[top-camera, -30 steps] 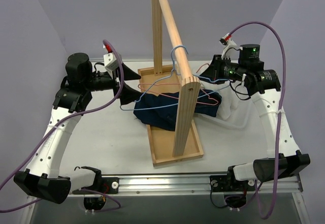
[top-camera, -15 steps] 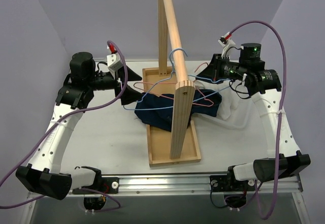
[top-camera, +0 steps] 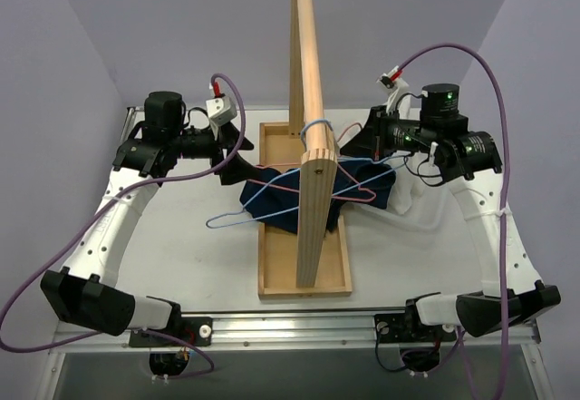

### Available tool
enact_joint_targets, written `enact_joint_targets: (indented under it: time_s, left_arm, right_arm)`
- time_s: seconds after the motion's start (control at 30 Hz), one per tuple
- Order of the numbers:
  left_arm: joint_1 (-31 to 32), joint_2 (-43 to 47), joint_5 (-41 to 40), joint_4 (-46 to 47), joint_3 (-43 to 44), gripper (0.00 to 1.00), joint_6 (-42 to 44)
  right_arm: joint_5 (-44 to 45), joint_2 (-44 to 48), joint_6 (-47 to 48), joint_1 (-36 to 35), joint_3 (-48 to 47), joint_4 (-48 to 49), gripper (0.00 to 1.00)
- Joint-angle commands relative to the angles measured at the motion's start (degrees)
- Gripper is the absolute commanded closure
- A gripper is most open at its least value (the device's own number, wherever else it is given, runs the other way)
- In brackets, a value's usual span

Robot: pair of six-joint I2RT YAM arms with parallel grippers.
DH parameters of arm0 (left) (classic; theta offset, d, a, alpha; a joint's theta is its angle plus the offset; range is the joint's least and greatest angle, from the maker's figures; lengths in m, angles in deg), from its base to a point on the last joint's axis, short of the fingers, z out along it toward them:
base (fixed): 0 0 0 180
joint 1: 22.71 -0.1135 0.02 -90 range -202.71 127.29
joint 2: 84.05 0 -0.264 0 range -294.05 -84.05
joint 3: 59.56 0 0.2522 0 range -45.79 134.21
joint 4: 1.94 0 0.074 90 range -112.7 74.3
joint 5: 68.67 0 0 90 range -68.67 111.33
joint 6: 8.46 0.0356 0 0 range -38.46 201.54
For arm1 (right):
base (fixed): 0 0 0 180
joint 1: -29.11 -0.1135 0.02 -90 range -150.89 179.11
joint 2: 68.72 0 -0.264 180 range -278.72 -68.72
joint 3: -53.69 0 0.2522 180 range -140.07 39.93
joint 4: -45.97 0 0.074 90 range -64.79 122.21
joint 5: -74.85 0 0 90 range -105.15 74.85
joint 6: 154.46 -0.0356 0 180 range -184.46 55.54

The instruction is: Remove the skirt from the hanger

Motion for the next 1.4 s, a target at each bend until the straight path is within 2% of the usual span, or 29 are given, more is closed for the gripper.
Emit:
enact_joint_targets:
  time_s: [0.0,0.13,0.2,0.23,0.27,0.37,0.43,0.47,0.5,0.53,0.57,0.6,0.7,0.87,0.97,1.0,1.13,1.37]
  left_arm:
    - [-0.2,-0.9,0.1,-3.5,0.8,0.05,4.0]
    - [-0.2,-0.9,1.0,-4.1,0.3,0.00,4.4]
    - [-0.3,-0.8,1.8,-4.3,0.4,0.17,4.6]
    - [-0.2,-0.8,1.8,-4.5,0.5,0.32,4.6]
    - [-0.2,-0.8,1.9,-4.4,0.6,0.60,4.5]
    - [-0.2,-0.1,1.1,-2.7,-0.1,0.97,3.8]
    - [-0.2,1.2,0.1,-0.1,-1.6,0.98,2.2]
    - [-0.2,1.9,-0.6,1.5,-2.4,0.98,1.2]
    - [-0.3,3.7,-1.4,3.8,-3.4,0.98,-2.0]
    - [-0.3,4.7,-1.9,8.1,-5.4,0.98,-3.4]
    - [-0.4,5.8,-2.1,11.0,-6.8,0.98,-5.2]
    - [-0.5,7.9,-2.4,17.1,-8.0,0.98,-9.4]
    - [-1.5,10.2,-3.2,25.6,-11.4,0.98,-16.7]
    - [-3.3,9.7,-1.6,30.5,-11.8,0.98,-21.3]
    - [-3.4,10.6,-0.9,32.9,-12.4,0.98,-22.5]
    - [-3.5,11.3,-0.1,34.4,-12.8,0.98,-23.5]
    - [-3.8,12.3,0.8,37.6,-12.8,0.98,-24.6]
    - [-4.0,8.7,2.9,40.8,-8.1,0.98,-29.2]
  right_arm:
    - [-4.2,1.2,0.4,-0.5,-1.3,-0.2,1.00]
    - [-4.9,1.2,-1.2,-0.5,-2.2,1.6,1.00]
    - [-5.0,0.6,-1.5,-0.5,-3.1,1.8,1.00]
    - [-5.0,0.5,-1.6,-0.5,-3.2,1.8,1.00]
    - [-4.9,0.3,-1.7,-0.5,-3.3,1.9,1.00]
    - [-3.7,-0.1,-1.6,-0.6,-3.2,1.7,1.00]
    - [-1.2,-0.2,-1.5,-0.5,-3.4,1.5,0.99]
    - [-0.8,-0.3,-1.4,-0.6,-3.4,1.3,0.92]
    - [-0.2,-0.4,-1.2,-0.5,-3.6,1.3,0.71]
    - [2.5,-0.3,-1.5,-0.5,-3.7,1.2,0.61]
    - [4.1,-0.3,-1.8,-0.4,-3.9,1.3,0.46]
    - [5.8,-0.4,-2.0,-0.4,-4.4,1.2,0.40]
    - [14.0,-0.8,-3.3,0.5,-5.6,0.9,0.27]
    - [31.7,-0.1,-6.8,2.8,-8.5,0.7,0.18]
    - [38.8,0.3,-7.7,4.1,-9.2,-0.1,0.14]
    - [43.8,0.1,-7.8,4.5,-9.5,-0.8,0.14]
    - [52.2,-0.7,-6.4,5.5,-9.7,-4.2,0.13]
    - [51.4,3.2,-4.7,5.9,-4.3,-2.0,0.13]
